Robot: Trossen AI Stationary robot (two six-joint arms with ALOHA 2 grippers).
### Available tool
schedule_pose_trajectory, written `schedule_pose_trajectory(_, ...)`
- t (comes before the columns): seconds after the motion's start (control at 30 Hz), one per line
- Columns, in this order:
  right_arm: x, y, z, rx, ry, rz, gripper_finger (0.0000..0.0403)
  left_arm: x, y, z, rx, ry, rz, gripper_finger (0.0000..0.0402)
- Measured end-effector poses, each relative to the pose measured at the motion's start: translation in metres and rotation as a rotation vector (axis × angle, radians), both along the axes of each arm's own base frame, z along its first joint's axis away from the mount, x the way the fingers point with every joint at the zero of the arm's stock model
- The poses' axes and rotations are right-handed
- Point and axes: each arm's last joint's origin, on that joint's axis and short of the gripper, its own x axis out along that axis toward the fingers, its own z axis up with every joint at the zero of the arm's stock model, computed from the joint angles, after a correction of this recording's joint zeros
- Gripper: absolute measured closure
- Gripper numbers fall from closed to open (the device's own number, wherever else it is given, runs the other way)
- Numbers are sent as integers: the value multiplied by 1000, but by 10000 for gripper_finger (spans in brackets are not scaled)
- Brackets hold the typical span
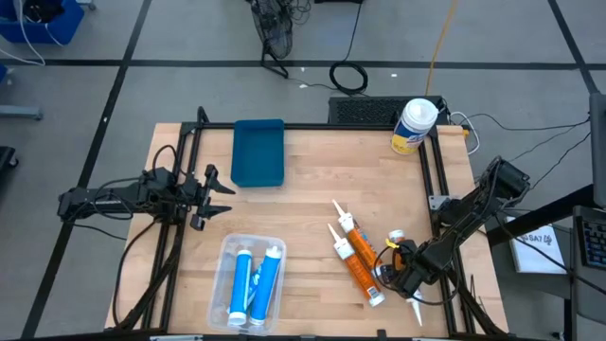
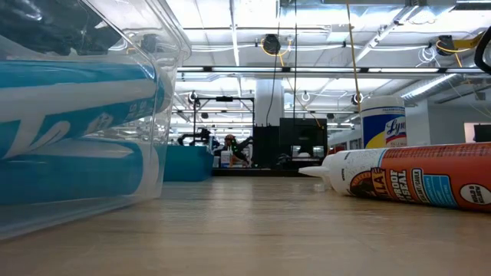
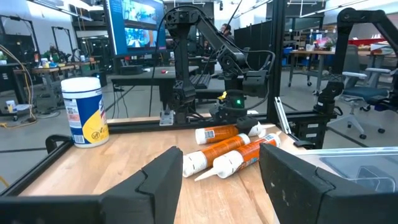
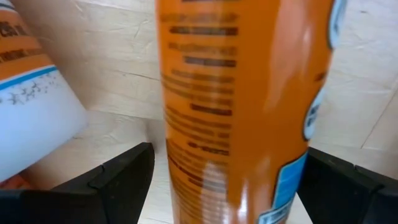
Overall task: Pick & place silicon tubes, Sealant and Lysol wipes
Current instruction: Put the right orange sealant into the blue bin
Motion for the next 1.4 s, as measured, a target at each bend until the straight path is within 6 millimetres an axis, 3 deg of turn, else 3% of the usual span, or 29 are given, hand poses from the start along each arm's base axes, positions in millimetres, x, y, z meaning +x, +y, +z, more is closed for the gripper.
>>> schedule_pose_trajectory(0.27, 1, 1, 0, 5, -7, 0, 92, 0, 0, 0, 0, 0, 0, 188)
schedule_pose_trajectory(0.7, 3, 6, 0, 52, -42, 8, 196, 0, 0, 0, 0, 0, 0, 188)
schedule_pose_trajectory(1.03, -6, 7, -10, 90, -68, 46, 183, 0, 0, 0, 0, 0, 0, 188)
schedule_pose_trajectory(1.17, -8, 6, -15, 130, -69, 44, 198, 0, 0, 0, 0, 0, 0, 188)
schedule_pose_trajectory(1.4, -2, 13, -3, 169, -131, 87, 202, 0, 0, 0, 0, 0, 1, 188)
